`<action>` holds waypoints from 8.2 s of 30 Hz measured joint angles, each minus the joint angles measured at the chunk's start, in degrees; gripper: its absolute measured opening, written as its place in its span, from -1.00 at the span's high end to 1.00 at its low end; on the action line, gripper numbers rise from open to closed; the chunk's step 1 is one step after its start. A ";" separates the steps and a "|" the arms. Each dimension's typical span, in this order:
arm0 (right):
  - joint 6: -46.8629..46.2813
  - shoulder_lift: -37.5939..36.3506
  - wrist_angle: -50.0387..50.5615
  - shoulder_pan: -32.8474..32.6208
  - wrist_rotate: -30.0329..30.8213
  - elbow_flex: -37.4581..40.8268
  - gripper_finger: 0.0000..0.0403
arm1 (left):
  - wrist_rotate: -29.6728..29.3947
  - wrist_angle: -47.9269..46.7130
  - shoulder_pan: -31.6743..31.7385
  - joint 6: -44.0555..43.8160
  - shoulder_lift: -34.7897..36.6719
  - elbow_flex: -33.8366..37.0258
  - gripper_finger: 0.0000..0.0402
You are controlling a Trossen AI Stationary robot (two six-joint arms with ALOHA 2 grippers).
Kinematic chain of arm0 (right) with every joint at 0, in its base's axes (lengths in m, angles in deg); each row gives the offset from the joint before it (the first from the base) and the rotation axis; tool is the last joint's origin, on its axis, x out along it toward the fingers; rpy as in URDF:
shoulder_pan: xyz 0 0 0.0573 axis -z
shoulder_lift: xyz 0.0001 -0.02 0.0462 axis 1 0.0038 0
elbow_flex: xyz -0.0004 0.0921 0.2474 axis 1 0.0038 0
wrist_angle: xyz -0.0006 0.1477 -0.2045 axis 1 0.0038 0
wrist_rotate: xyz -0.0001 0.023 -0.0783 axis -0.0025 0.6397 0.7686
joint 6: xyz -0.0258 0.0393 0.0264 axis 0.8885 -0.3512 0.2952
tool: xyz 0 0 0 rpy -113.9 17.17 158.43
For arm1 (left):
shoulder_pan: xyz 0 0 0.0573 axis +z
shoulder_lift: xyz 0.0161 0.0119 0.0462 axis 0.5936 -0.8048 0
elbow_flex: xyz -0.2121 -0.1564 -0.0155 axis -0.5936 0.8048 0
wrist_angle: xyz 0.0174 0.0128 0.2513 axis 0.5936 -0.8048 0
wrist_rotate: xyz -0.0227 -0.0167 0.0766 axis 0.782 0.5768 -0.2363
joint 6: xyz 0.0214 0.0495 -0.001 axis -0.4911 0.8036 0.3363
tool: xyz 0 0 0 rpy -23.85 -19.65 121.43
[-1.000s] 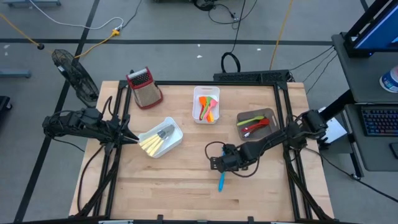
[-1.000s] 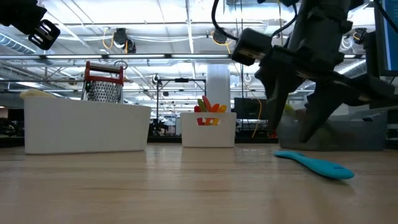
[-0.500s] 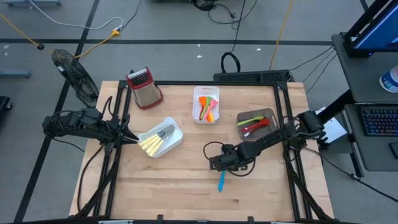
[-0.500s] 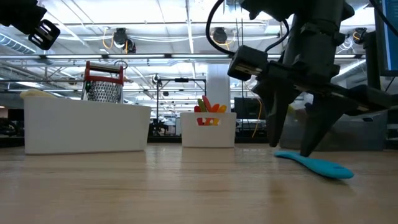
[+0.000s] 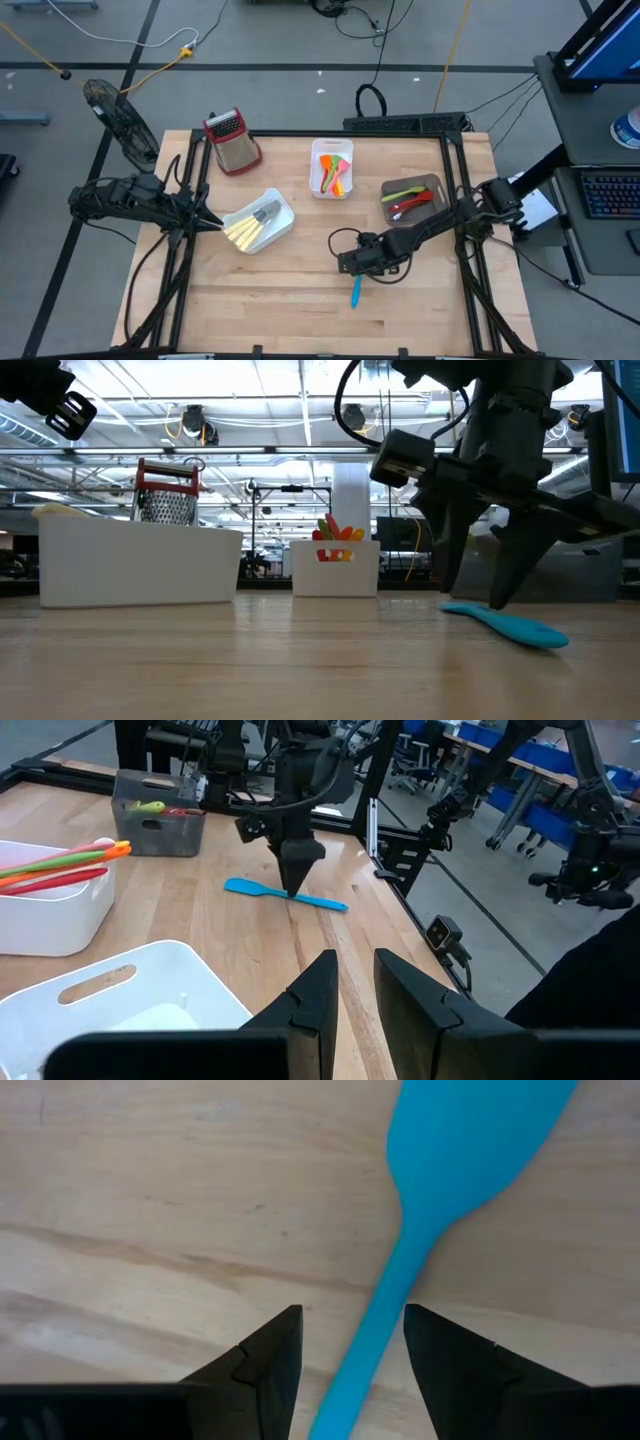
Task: Pick & Place Kitchen Items
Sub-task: Put the blue spatula into the top white bin
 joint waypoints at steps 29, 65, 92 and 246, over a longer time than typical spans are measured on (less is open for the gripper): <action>-4.73 9.21 9.09 0.04 -2.70 -0.24 0.93 | -0.04 0.04 0.00 0.07 0.00 0.00 0.65; 0.51 2.55 6.24 -0.07 8.94 -0.02 0.85 | -0.07 0.04 -0.02 -0.17 0.01 0.00 0.65; 1.39 -3.56 9.15 4.18 7.76 0.09 0.31 | -0.04 0.02 0.00 -0.02 0.02 0.00 0.65; 6.75 7.51 17.02 9.88 -4.94 1.56 0.65 | -0.13 0.02 -0.02 0.28 0.00 0.00 0.65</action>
